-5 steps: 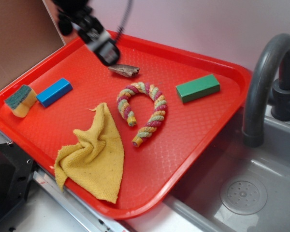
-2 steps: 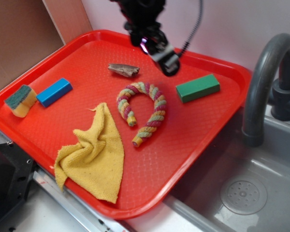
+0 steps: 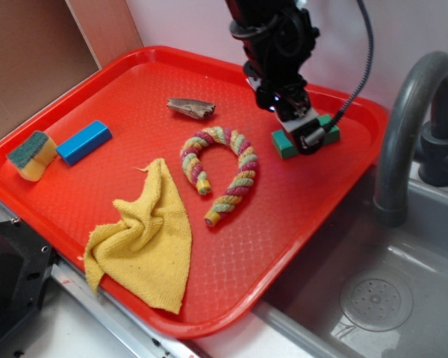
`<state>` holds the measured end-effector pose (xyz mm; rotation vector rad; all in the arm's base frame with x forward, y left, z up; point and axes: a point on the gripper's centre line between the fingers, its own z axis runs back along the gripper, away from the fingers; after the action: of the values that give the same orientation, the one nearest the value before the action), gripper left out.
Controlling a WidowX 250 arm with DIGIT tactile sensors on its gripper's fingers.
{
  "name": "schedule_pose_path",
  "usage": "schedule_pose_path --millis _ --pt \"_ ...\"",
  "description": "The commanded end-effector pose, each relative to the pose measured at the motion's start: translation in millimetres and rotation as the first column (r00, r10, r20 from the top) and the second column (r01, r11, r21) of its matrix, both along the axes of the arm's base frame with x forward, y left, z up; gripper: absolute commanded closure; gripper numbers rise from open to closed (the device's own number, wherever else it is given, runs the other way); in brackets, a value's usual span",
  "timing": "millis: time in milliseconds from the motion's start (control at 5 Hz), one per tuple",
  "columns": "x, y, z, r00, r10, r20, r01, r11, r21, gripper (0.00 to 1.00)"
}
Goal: Grab the green block.
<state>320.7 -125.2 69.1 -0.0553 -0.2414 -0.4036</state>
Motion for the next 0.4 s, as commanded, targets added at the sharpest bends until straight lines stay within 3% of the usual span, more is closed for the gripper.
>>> schedule_pose_path --millis 0,200 --pt "8.8 -18.3 -10.8 1.000 -0.004 0.023 0.001 0.996 0.095 0.00" --pt "7.4 -20.6 -16.5 1.000 -0.012 0.016 0.010 0.995 0.103 0.81"
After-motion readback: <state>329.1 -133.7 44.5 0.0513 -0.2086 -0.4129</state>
